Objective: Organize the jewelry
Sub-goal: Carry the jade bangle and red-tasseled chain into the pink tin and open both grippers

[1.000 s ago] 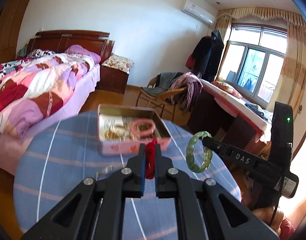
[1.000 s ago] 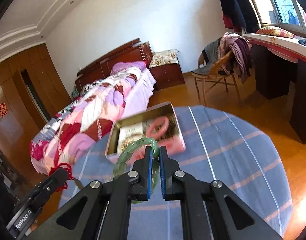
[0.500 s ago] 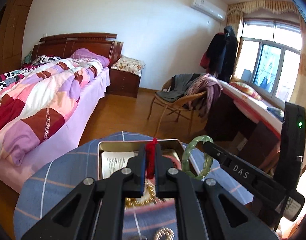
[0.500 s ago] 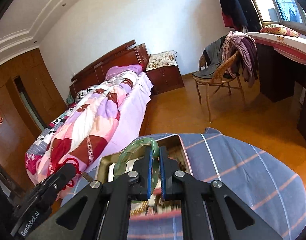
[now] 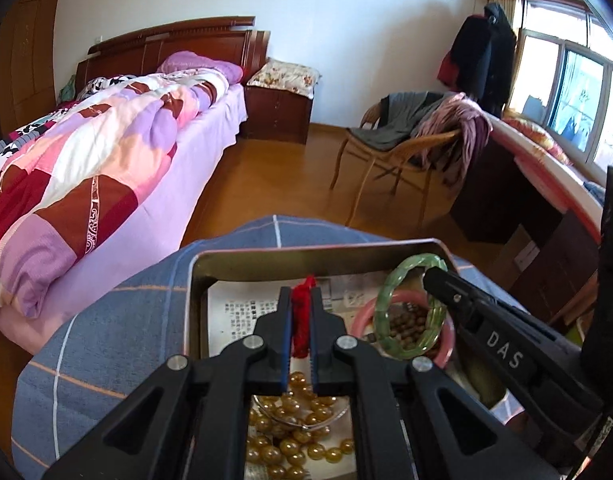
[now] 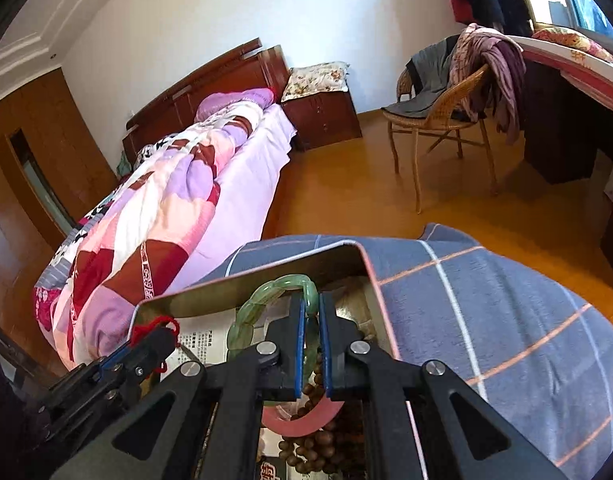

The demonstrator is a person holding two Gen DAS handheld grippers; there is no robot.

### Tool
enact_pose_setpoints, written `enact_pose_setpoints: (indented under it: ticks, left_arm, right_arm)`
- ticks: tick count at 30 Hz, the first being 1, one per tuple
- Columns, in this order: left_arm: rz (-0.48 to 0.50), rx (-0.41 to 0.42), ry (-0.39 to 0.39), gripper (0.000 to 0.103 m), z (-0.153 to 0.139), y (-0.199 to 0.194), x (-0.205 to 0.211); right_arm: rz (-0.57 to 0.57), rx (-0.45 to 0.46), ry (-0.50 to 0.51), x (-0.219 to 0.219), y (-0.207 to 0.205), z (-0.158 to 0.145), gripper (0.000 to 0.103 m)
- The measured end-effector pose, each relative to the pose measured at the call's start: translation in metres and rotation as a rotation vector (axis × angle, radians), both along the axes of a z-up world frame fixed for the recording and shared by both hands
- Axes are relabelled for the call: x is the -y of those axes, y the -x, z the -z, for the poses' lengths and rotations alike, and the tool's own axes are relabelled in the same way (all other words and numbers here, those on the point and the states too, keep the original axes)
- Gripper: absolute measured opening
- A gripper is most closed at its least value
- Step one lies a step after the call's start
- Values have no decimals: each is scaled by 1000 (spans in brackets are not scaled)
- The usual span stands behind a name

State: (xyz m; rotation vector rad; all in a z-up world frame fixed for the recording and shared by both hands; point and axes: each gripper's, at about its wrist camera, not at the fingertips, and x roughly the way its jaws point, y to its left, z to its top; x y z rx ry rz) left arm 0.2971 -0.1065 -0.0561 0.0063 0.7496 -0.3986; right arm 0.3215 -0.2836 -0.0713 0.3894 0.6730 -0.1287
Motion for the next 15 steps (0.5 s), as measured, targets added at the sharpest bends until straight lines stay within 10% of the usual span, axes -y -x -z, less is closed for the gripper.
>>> enact_pose_setpoints:
  ticks: [3, 6, 8, 10, 15]
  left_arm:
    - [-17, -15, -36, 8, 3, -3, 4]
    - [-37, -28, -76, 14, 1, -3, 7]
    - [-31, -49, -71, 52, -1, -3, 6]
    - [-56, -29, -61, 72, -7, 3, 2]
    - [-73, 37, -90, 73, -26, 33, -7]
  right_arm:
    - [-1, 3, -21, 2, 0, 4, 14]
    - [-1, 20, -62, 5, 8, -2, 43]
    - [22, 72, -54, 6, 22, -13, 63]
    - [36, 107, -34, 4, 35, -25, 63]
    - [62, 117, 0, 2, 71, -43, 63]
